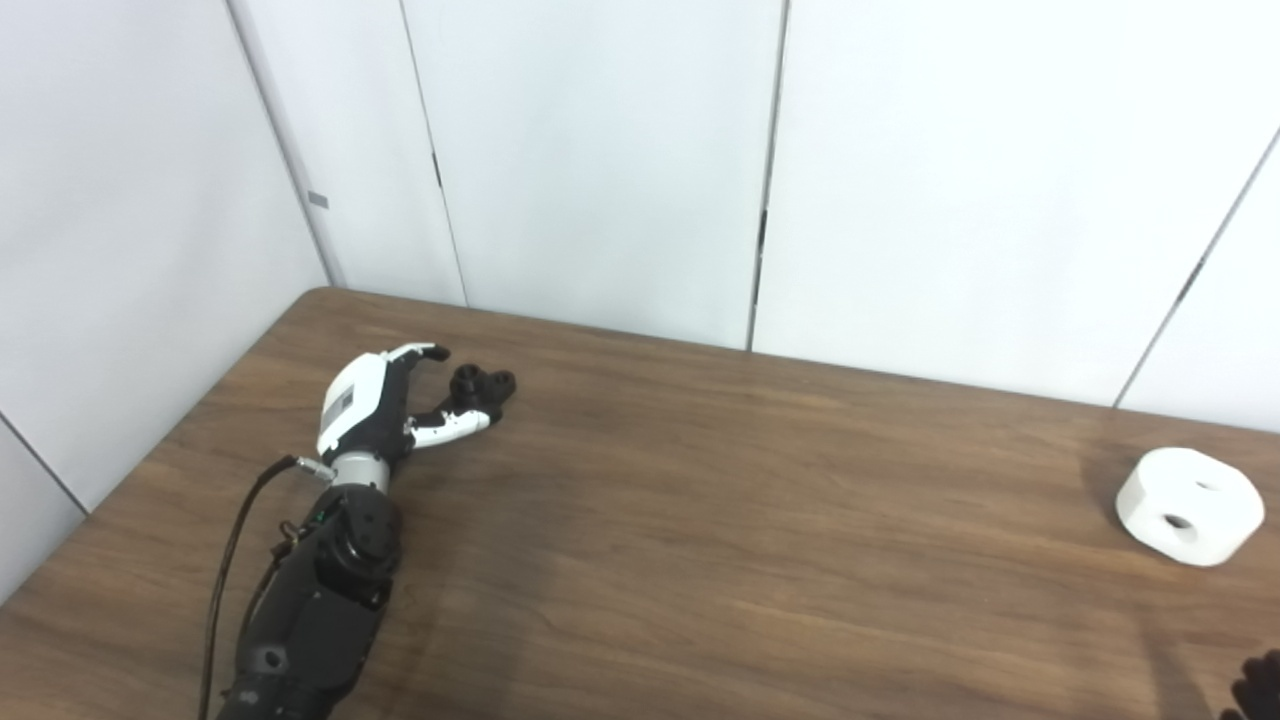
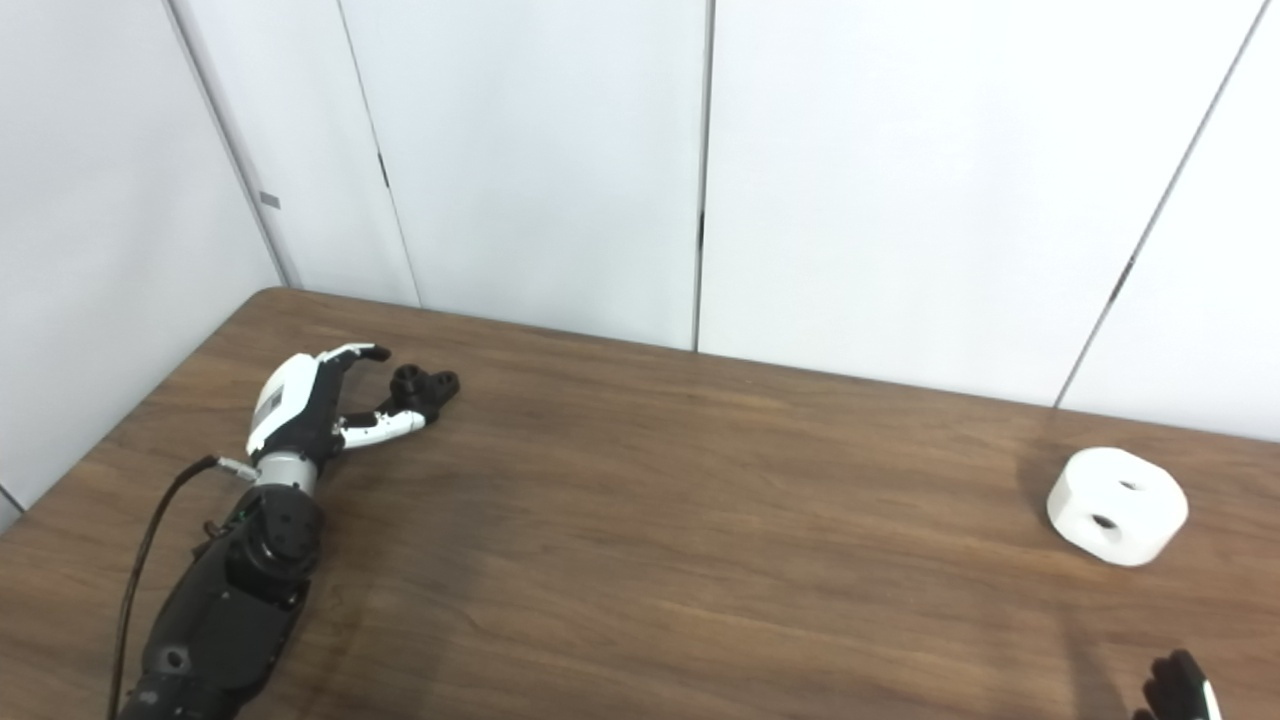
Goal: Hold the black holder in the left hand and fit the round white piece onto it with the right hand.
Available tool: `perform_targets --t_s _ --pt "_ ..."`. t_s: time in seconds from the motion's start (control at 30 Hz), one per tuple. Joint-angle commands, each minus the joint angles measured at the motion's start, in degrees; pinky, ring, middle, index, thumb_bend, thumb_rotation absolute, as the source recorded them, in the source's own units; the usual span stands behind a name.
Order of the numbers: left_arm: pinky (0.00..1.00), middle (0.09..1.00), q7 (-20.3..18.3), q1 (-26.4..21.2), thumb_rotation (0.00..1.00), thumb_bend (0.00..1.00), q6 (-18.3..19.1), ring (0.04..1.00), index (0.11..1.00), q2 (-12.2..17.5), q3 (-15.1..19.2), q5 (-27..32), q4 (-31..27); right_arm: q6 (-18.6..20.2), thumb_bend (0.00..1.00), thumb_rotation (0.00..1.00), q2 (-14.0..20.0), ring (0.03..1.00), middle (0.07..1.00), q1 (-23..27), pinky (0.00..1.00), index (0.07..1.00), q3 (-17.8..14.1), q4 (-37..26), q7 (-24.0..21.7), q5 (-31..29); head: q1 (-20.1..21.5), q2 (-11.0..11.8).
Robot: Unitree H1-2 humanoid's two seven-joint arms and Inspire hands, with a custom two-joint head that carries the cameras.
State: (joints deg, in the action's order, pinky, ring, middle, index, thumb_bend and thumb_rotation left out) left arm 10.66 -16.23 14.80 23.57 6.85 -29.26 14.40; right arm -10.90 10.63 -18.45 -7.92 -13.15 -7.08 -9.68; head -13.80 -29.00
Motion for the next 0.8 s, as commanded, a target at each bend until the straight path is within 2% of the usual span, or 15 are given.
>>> perform_targets --t_s 0.0,0.2,0.63,0.77 --pt "1.0 0.896 2.24 -2.69 0.34 0.88 -0.61 0.959 0.787 1.45 0.12 -0.6 0.51 0.49 0.65 1.0 -0.36 1.0 0.988 -0.73 1.0 0.998 0.12 1.01 -0.05 -0.89 -0.01 -0.08" --pt "1.0 0.902 3.01 -2.86 0.34 0.88 -0.59 0.96 0.791 2.26 -0.82 -1.18 2.28 1.5 0.65 1.0 -0.4 1.0 0.986 -0.99 1.0 0.992 0.1 0.17 0.17 -0.59 -0.16 -0.29" --pt "0.99 0.896 5.53 -2.41 0.37 0.91 -0.93 0.949 0.786 3.19 -1.73 -1.6 5.55 1.12 0.64 1.0 -0.1 1.0 0.987 -1.09 1.0 0.999 -0.07 0.16 -0.14 -0.45 -0.37 -0.77" --pt "0.98 0.883 6.64 -2.59 0.36 0.91 -1.09 0.94 0.752 3.2 -2.07 -1.69 6.56 1.61 0.65 1.0 -0.06 1.0 0.99 -1.16 1.0 1.0 -0.11 0.02 -0.24 -1.06 -0.42 -0.86"
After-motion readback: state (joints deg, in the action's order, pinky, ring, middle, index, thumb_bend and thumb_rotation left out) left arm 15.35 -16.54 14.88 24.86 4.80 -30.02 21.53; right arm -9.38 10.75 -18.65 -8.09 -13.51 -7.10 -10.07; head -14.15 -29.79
